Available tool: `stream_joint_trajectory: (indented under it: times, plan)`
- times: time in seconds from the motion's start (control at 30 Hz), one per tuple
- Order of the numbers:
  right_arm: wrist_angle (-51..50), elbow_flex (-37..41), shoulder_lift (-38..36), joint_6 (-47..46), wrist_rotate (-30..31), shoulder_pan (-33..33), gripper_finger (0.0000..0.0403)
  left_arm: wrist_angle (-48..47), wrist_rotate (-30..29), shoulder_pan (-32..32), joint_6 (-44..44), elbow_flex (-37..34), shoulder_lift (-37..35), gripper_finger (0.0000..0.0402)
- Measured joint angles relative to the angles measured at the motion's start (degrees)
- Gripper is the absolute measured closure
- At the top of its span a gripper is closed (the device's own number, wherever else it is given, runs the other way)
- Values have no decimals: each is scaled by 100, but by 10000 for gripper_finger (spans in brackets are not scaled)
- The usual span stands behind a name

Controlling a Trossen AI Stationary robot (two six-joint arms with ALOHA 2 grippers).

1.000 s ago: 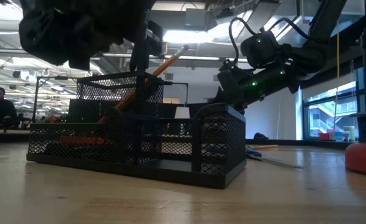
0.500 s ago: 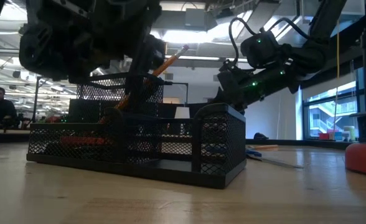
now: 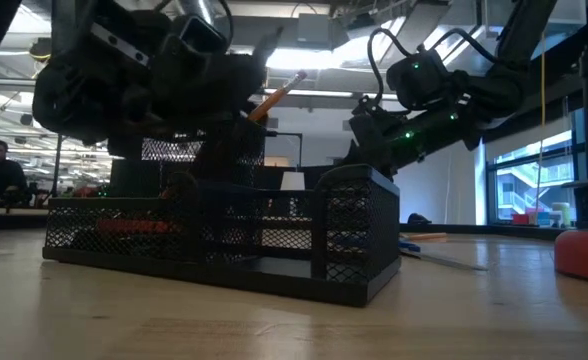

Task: Pick and place office supplies into organizer
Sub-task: Put the black pen into the desk organizer, then put the blue sticky note into the desk organizer

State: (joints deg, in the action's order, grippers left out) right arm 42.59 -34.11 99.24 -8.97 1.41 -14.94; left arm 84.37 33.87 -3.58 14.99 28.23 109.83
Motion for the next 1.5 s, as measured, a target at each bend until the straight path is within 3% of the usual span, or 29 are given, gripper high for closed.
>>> stream_joint_trajectory:
  times: [0.33,0.77,1.1,1.5]
  plan:
    - [-4,0,0,1,0,1,382,36,78,51,-85,15,84,354]
    - [-31,0,0,17,0,1,382,-1,208,84,15,7,58,304]
    - [-44,0,0,20,0,1,382,60,1324,484,314,-13,-302,300]
    - [-68,-1,0,20,-2,0,382,102,2222,1114,618,-9,-1465,299]
